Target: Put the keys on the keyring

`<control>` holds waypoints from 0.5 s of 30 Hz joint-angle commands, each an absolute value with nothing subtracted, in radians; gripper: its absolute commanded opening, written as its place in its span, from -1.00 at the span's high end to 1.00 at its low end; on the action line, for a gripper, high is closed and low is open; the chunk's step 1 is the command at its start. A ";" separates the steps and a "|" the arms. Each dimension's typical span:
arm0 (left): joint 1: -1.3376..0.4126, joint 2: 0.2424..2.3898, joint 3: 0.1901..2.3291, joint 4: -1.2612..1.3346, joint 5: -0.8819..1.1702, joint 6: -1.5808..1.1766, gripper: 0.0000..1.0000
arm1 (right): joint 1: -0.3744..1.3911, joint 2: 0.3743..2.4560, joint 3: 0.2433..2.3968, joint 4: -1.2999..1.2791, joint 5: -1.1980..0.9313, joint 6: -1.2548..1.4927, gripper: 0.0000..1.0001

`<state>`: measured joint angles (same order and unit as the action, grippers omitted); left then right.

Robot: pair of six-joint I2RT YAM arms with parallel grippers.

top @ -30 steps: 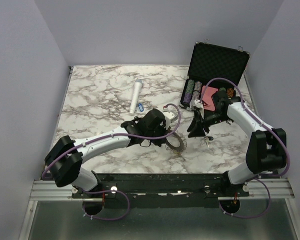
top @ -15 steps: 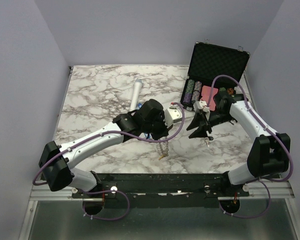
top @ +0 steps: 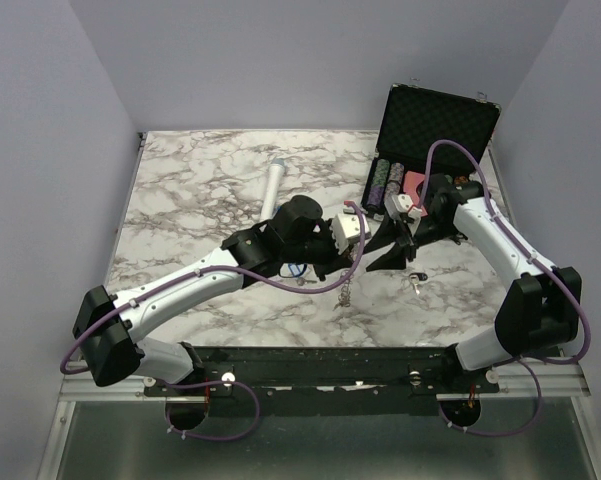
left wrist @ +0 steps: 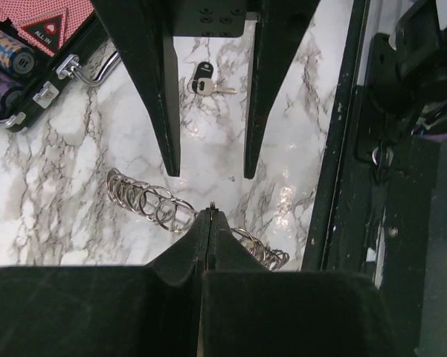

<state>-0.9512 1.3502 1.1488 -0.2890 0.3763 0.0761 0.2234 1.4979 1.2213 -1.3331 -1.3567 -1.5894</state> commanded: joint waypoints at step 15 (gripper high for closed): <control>-0.960 1.330 0.989 0.044 0.341 -0.198 1.00 | 0.275 1.471 1.147 -1.318 -1.407 -1.454 0.06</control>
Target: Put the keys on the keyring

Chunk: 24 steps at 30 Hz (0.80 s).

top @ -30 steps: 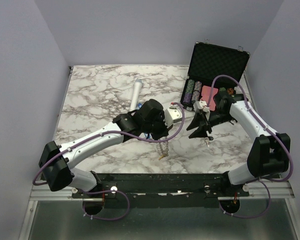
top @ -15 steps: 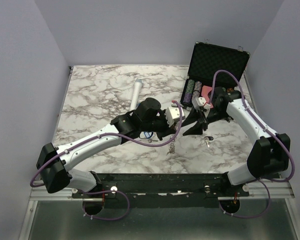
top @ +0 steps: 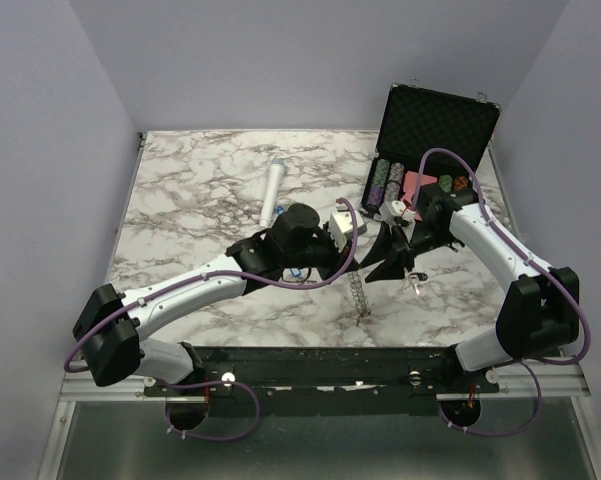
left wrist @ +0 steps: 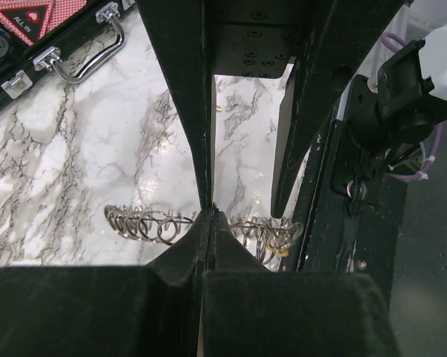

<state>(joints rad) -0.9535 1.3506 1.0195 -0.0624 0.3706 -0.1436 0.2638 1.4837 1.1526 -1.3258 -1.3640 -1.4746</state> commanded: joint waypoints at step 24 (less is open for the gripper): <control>-0.963 1.298 0.908 0.147 0.308 -0.236 1.00 | 0.319 1.477 1.147 -1.293 -1.393 -1.407 0.61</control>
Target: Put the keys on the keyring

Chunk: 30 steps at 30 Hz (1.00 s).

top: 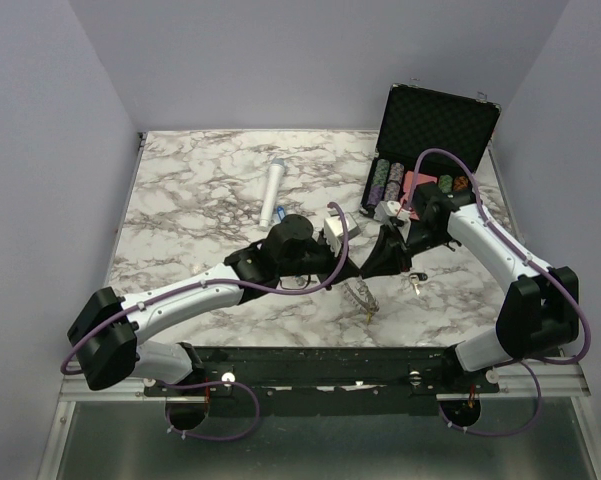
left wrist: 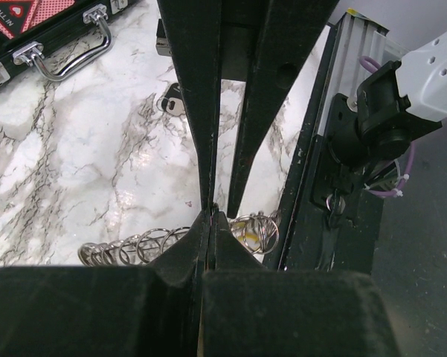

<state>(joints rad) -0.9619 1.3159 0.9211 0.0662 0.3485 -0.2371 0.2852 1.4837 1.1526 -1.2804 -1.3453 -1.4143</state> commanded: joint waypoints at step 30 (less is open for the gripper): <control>-0.962 1.302 0.681 0.477 0.325 -0.321 0.70 | 0.333 1.459 1.097 -1.040 -1.338 -1.112 0.99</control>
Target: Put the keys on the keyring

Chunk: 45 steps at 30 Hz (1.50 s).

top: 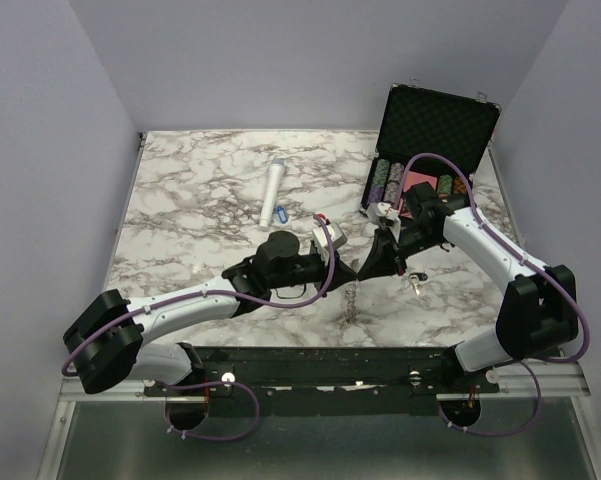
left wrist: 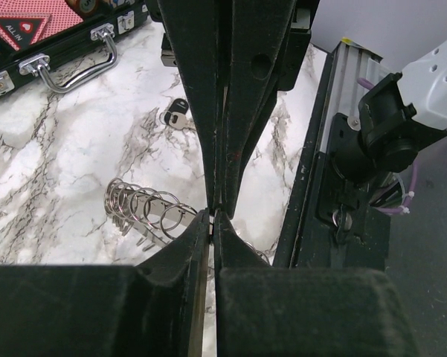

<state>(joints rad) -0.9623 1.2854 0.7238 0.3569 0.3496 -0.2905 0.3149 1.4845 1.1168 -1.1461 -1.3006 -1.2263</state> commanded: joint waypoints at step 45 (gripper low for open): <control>-0.950 1.322 0.373 1.175 0.411 -0.163 0.03 | 0.333 1.473 1.092 -1.250 -1.376 -1.443 0.99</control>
